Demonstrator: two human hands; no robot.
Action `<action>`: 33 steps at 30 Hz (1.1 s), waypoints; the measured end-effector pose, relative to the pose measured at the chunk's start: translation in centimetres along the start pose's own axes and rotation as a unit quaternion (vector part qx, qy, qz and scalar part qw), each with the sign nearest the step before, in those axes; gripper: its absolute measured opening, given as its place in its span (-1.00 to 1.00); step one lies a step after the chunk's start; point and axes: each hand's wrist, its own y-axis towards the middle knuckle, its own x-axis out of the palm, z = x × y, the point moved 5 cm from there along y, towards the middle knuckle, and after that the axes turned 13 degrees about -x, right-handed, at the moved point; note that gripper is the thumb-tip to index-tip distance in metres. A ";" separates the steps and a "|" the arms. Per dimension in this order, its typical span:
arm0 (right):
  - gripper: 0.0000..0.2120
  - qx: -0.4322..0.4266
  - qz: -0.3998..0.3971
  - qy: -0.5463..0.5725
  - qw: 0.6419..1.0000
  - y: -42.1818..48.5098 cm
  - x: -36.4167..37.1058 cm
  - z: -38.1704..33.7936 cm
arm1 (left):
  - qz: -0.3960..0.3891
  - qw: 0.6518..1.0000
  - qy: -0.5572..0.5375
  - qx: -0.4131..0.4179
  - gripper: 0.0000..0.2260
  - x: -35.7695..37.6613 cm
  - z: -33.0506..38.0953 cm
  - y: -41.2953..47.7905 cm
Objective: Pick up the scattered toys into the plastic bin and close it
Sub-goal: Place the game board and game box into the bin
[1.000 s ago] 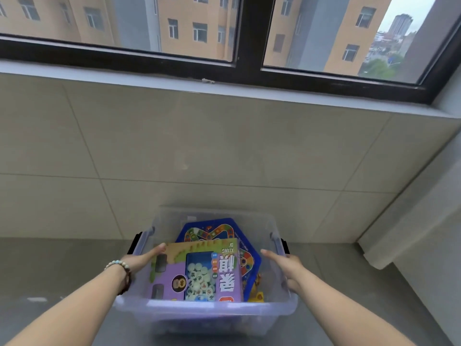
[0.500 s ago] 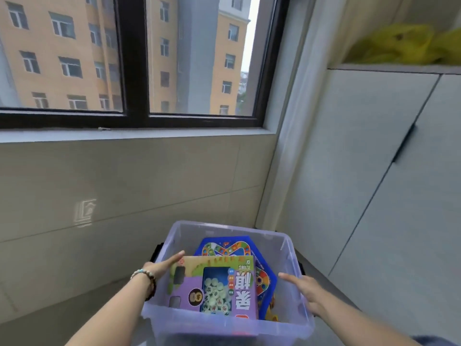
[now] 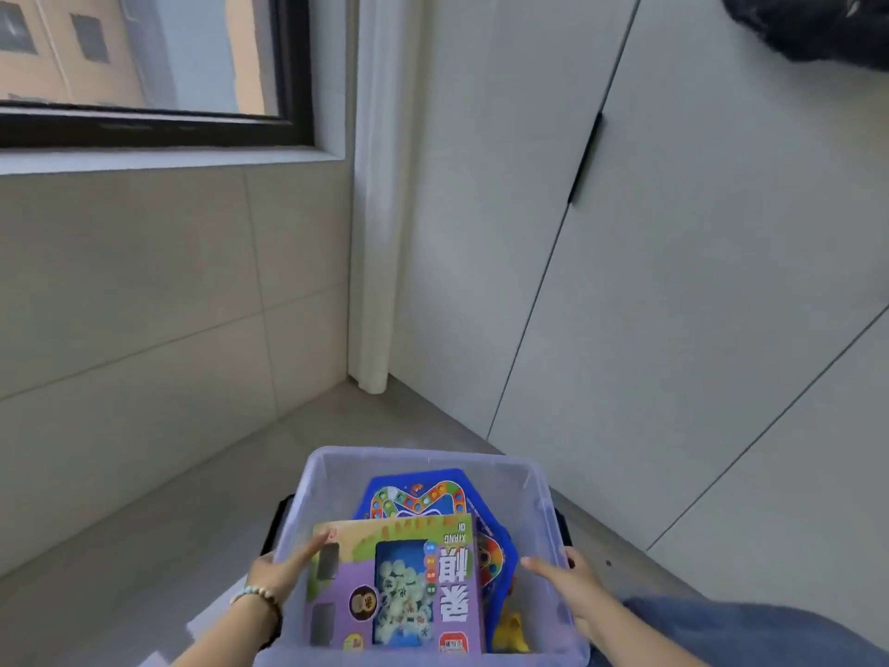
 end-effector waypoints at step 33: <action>-0.41 -0.002 -0.154 -0.058 0.986 -1.3 0.0 1.0 | 0.008 0.920 0.379 0.097 -0.07 -1.5 -1.5 -2.5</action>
